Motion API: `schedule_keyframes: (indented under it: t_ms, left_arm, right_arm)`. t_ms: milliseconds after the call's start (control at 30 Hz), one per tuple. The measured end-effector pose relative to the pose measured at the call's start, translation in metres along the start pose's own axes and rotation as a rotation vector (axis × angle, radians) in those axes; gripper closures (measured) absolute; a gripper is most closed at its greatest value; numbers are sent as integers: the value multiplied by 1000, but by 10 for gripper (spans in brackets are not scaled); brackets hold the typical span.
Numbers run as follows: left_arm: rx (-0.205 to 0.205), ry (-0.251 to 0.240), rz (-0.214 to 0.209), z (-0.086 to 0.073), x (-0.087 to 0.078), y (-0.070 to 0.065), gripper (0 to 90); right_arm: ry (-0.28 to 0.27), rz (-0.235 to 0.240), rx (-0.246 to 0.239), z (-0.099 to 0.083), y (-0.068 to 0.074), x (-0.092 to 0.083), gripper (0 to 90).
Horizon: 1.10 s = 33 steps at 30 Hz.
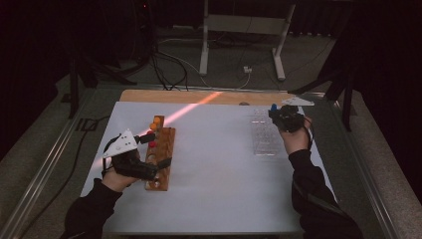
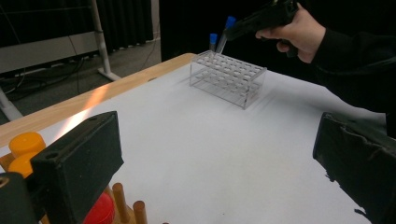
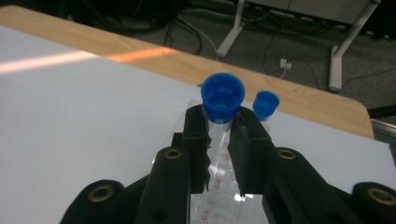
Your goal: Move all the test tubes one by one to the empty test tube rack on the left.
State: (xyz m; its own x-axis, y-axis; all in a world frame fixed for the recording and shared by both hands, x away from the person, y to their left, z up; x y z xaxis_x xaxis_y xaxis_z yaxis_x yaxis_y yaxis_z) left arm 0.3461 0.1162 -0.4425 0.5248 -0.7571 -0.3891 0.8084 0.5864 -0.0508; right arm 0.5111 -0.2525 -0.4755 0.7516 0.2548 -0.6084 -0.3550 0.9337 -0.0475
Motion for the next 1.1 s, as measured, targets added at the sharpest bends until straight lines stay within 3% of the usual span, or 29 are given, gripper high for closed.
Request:
schedule_keyframes:
  t_ms: [200,400,667,1100]
  left_arm:
    - [2,2,-1,0,0,0,22]
    - [3,4,-8,1,1,-2,22]
    - [10,8,-23,2,4,-7,22]
    - [24,32,-51,2,14,-15,23]
  right_arm:
    - [-44,6,-14,14,3,-16,771]
    - [-80,42,-41,22,17,-32,771]
    - [-89,129,-97,17,49,-47,771]
    - [-67,269,-198,-8,108,-60,771]
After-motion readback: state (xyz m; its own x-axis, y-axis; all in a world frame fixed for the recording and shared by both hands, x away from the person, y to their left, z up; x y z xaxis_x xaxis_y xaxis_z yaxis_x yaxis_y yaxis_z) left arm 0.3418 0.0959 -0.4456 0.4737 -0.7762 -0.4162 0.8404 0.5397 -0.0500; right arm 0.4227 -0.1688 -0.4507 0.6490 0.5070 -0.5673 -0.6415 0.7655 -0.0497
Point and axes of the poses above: each handheld gripper's, and its own axes: x roughly forward along the jaws, z roughly out of its top, y roughly to its left, the point moved 10 cm from there along x, roughly forward along the jaws, and after that the axes turned 5 degrees about y, right-handed, at the moved point
